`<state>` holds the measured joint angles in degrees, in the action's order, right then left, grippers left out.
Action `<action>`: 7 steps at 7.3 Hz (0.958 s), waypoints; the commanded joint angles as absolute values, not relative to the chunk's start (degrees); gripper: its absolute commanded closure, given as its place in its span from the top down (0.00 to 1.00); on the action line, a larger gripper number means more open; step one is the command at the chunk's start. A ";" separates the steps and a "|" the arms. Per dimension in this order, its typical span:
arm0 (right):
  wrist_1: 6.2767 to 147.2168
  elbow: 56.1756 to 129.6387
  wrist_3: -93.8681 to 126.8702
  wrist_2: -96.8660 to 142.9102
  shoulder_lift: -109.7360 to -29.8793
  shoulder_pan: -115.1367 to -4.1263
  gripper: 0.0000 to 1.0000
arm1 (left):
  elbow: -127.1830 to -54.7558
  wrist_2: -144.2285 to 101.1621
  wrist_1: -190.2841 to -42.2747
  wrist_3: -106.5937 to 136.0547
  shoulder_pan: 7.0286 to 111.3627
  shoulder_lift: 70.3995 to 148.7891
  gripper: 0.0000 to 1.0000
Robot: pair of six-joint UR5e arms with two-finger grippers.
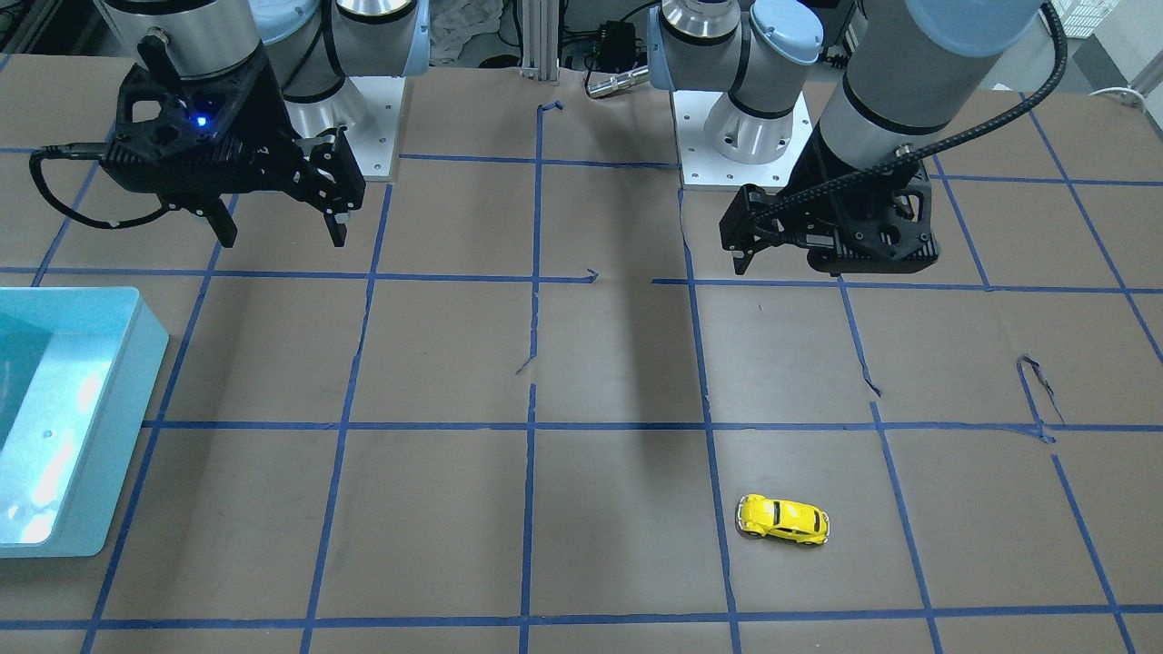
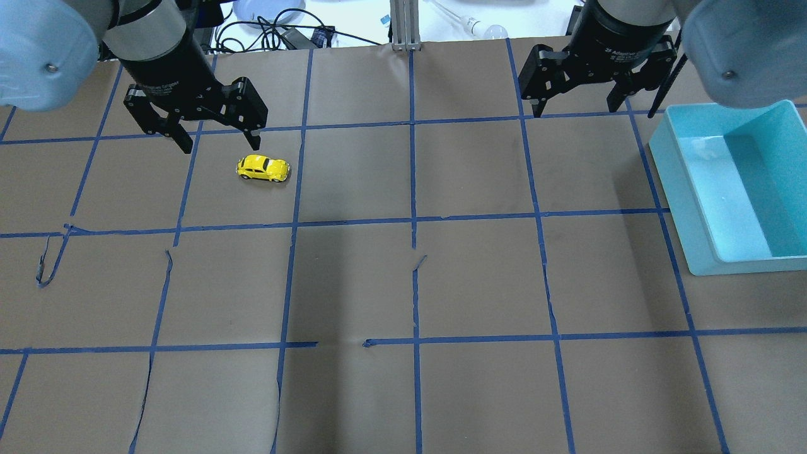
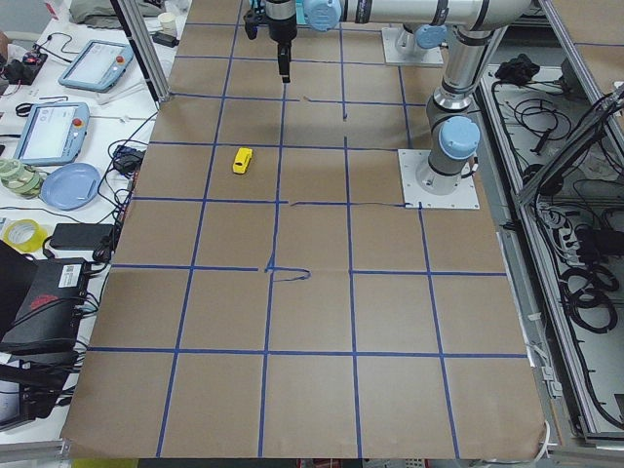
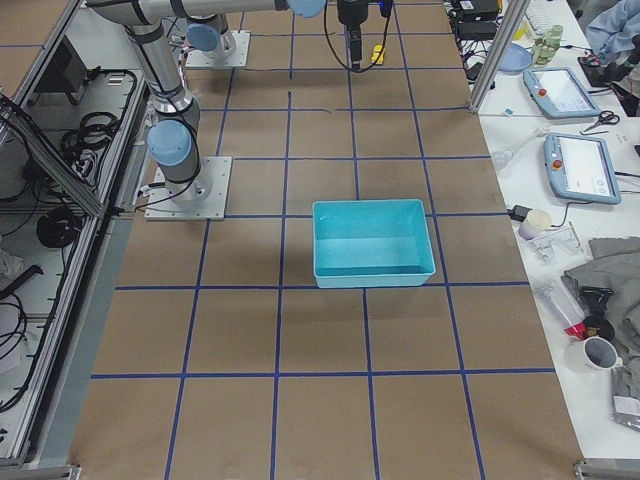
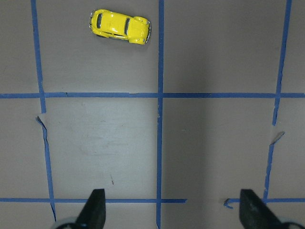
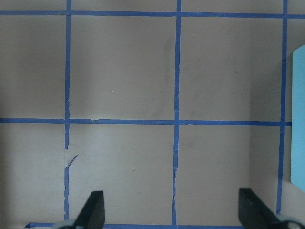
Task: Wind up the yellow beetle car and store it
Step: 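Lower the left gripper over the yellow toy car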
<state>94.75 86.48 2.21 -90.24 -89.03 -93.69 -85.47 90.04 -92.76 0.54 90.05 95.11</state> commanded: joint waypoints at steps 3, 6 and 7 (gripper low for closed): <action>94.75 86.48 2.20 -90.26 -89.03 -93.69 1.00 | -86.57 90.00 -89.93 0.97 89.91 95.18 1.00; 94.75 86.48 2.20 -90.18 -89.03 -93.78 1.00 | -87.45 90.44 -84.21 26.24 89.21 96.85 1.00; 94.75 86.48 2.20 -90.18 -89.03 -93.78 1.00 | -87.45 90.61 -81.68 34.02 88.51 98.68 1.00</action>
